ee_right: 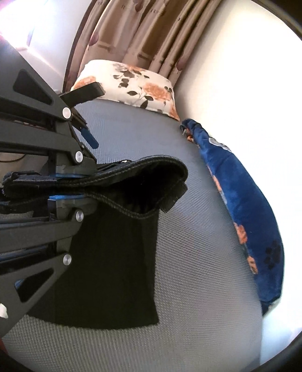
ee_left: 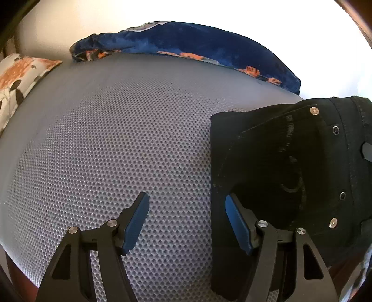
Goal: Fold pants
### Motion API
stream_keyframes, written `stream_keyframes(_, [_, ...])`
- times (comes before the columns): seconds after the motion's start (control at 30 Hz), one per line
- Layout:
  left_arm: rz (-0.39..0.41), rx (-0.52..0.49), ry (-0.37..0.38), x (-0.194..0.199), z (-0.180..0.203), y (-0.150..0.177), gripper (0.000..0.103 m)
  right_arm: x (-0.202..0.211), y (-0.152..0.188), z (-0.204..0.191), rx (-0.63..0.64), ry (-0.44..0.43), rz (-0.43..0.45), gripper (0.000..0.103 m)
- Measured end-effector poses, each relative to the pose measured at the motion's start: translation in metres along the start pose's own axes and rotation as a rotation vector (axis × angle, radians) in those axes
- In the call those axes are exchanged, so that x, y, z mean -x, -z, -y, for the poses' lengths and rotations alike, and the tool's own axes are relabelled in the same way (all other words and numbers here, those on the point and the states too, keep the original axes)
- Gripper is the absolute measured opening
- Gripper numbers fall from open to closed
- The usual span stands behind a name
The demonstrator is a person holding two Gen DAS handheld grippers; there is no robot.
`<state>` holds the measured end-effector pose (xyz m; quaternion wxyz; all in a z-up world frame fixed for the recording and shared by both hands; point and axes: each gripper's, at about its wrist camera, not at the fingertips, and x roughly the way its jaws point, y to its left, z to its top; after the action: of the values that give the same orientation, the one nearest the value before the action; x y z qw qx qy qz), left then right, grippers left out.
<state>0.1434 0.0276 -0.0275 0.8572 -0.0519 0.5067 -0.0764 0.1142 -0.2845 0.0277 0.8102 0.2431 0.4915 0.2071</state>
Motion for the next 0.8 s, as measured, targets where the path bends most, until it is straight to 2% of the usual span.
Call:
stream_keyframes(0.3, [-0.009, -0.07, 0.001, -0.007, 0.027, -0.004, 0.069, 0.018, -0.002, 0.048, -0.072, 0.036, 0.044, 0.01])
stream_keyframes(0.53, [-0.026, -0.107, 0.0, -0.013, 0.04, -0.005, 0.069, 0.004, 0.004, 0.104, -0.155, 0.1, 0.034, 0.009])
stream_keyframes(0.6, [-0.026, -0.12, -0.001, -0.014, 0.043, -0.006, 0.069, 0.003, 0.004, 0.118, -0.195, 0.083, 0.037, 0.009])
stream_keyframes(0.7, [-0.032, -0.125, 0.003, -0.018, 0.046, -0.005, 0.069, -0.002, 0.003, 0.128, -0.171, 0.136, 0.041, 0.009])
stream_keyframes(0.8, [-0.042, -0.131, 0.004, -0.022, 0.051, -0.004, 0.069, -0.01, 0.003, 0.14, -0.193, 0.14, 0.04, 0.009])
